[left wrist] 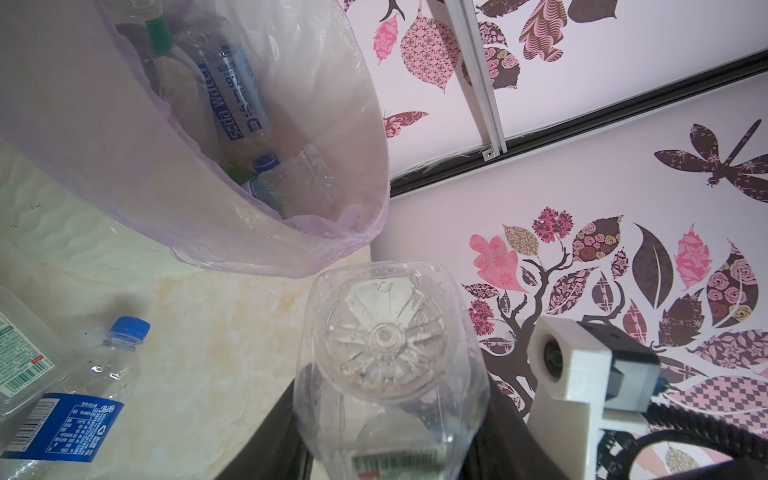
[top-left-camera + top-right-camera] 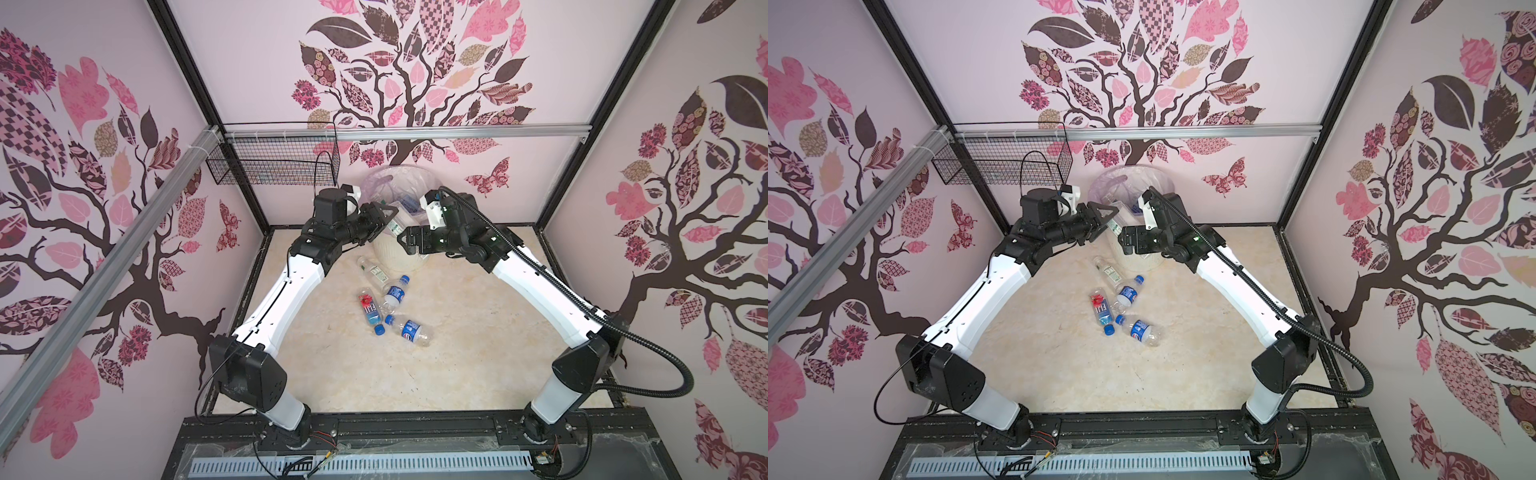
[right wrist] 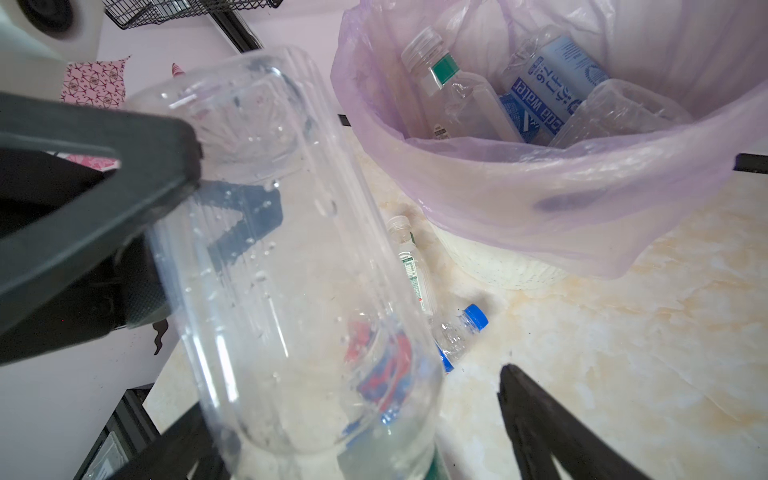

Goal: Throw the plastic bottles in the bin
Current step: 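Close the right gripper on the square bottle's upper end, then raise the square bottle over the bin with the right gripper while the left releases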

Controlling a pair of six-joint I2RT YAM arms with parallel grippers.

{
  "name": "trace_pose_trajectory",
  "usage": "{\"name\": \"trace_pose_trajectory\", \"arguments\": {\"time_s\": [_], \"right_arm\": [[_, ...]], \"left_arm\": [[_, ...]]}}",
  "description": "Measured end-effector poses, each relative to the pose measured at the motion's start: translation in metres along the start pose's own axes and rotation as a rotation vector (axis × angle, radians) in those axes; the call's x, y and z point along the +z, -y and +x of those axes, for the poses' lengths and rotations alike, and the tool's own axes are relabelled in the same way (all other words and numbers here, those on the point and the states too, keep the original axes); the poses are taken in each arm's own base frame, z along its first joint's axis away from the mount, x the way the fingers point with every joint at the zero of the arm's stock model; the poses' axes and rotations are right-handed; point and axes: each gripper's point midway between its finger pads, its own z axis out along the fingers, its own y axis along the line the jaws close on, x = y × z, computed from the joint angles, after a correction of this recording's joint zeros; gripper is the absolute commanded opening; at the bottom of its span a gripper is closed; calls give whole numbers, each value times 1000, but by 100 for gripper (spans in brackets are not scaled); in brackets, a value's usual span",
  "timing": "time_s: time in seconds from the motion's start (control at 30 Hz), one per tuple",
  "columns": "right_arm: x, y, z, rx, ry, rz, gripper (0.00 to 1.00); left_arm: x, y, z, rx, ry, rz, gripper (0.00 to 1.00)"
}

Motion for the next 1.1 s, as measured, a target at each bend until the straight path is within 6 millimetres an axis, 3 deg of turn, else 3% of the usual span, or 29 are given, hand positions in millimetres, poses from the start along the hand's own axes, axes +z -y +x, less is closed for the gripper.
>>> {"name": "trace_pose_trajectory", "arguments": {"time_s": [0.27,0.53,0.77,0.87,0.97,1.1], "right_arm": [[1,-8,-5,-10,20,-45,68],[6,-9,2,-8,8,-75,52],[8,-4,1,15,16,-53,50],[8,0,-1,21,25,-31,49],[5,3,-8,23,41,-5,49],[-8,1,-35,12,110,17,49]], "left_arm": [[6,-1,13,-29,-27,0,46],[5,-8,10,-59,-11,-28,58],[2,-10,10,-95,-11,-60,84],[-5,-4,0,-111,13,-68,95],[-15,3,-15,-126,55,-72,97],[-30,10,-25,-129,97,-85,97]]}}
